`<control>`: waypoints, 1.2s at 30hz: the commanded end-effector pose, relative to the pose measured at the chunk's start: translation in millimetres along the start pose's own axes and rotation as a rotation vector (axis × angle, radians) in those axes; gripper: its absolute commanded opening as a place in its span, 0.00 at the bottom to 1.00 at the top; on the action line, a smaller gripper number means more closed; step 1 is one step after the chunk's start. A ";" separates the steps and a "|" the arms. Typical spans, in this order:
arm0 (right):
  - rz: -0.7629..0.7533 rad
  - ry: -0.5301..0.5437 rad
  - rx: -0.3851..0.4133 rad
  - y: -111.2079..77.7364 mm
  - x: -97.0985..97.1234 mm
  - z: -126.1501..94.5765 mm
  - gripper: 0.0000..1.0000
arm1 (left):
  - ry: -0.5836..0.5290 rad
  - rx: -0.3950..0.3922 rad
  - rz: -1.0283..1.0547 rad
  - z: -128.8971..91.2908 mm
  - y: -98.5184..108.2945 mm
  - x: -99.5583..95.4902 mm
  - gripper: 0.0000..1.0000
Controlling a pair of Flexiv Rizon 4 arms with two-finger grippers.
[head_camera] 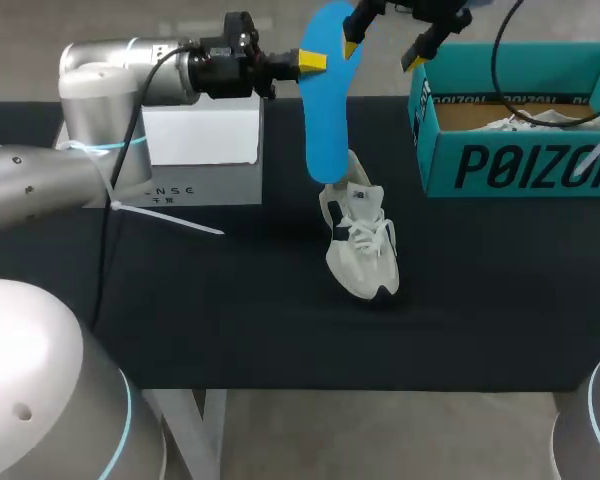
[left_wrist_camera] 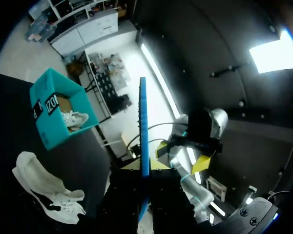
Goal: Take the shoe out of the shoebox, open the shoe tongue, remove and reinsert the insole, then place the shoe into the shoebox
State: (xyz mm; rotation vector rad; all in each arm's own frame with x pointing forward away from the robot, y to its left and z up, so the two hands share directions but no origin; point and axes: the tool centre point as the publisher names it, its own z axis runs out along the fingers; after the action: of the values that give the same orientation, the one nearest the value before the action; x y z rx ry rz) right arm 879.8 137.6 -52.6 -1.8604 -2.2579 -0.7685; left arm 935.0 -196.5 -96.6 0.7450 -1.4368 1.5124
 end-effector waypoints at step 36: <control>0.166 0.853 -0.099 2.6 -55.2 -4.4 1.00 | -0.013 0.008 -0.001 0.0 3.0 4.5 0.00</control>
State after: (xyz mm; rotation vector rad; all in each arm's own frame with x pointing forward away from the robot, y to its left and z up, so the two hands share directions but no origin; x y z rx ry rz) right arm 897.2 87.4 -58.6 -1.4560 -1.6754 -1.2537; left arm 931.3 -194.7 -93.9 0.7588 -1.4412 1.5134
